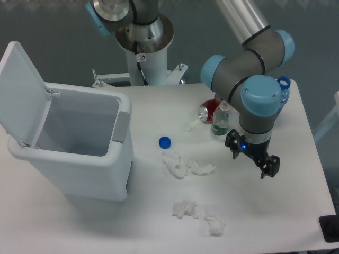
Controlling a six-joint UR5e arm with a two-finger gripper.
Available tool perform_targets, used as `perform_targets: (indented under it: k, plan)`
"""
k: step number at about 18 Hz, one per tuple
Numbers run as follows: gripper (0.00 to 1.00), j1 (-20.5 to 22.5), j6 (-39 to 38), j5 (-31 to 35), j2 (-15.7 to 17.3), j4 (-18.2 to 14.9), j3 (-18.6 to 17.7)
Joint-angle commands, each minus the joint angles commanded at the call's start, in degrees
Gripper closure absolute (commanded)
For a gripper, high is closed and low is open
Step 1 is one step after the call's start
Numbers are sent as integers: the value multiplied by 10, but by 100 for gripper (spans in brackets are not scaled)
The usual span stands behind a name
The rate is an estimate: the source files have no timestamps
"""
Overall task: Pick up the paper ball
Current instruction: 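Move the open gripper toward the crumpled white paper balls, then lower the gripper onto the small white paper ball and close it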
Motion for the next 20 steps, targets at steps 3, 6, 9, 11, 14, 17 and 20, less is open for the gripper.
perform_targets:
  k: [3,6,9,11,14,17,20]
  plan:
    - [0,0,-3,-3,1,-1,0]
    - [0,-1,-26,-10,-2,2,0]
    - [0,-8,-40,-20,-17,35,-3]
    - [0,-16,-52,-21,-28,64,-8]
    - [0,-17,-54,-70,-37,70,-2]
    - [0,-14,-62,-105,-47,70,-1]
    - [0,-23,-72,-107,-71,72,23]
